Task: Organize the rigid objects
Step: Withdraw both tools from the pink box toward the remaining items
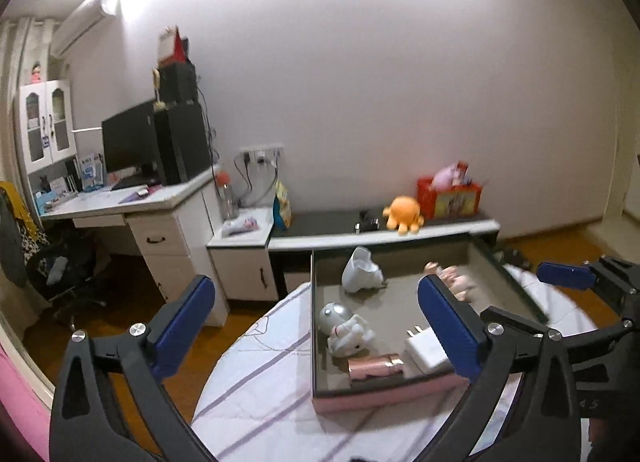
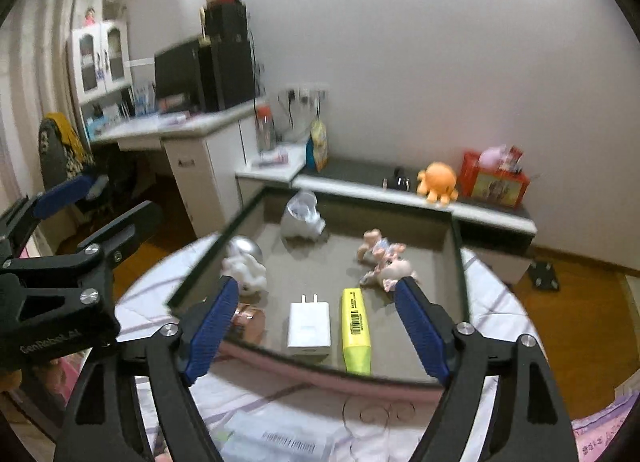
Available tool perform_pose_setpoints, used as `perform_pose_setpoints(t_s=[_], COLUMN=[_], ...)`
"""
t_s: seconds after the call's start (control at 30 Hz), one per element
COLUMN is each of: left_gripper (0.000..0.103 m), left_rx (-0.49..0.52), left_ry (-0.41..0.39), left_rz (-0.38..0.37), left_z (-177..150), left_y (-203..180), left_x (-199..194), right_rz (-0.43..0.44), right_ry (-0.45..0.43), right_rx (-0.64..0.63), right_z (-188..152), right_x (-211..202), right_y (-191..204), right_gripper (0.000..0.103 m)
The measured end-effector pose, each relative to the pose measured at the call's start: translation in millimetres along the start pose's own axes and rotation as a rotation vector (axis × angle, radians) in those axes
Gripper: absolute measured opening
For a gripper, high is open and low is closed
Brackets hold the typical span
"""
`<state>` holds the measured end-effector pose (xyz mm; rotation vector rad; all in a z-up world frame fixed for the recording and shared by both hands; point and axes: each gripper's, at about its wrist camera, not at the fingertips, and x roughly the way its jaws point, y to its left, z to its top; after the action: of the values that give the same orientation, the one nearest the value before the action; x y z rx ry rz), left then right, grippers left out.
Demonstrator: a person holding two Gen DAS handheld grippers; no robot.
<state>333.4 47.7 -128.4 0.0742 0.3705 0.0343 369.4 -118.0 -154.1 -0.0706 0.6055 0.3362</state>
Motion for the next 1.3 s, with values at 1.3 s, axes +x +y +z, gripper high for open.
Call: perform_pose_setpoints(t_s=[1.3], left_gripper=[0.103], left_rx=[0.061], left_ry=[0.008], left_rz=[-0.038], left_z=[-115.4], left_y=[-47.6], left_x=[-154.5], right_rz=[-0.163], right_ry=[-0.263], right_rx=[0.077], right_z=[-144.7], right_x=[-181.9], right_y=[32.1], right_gripper=[0.103])
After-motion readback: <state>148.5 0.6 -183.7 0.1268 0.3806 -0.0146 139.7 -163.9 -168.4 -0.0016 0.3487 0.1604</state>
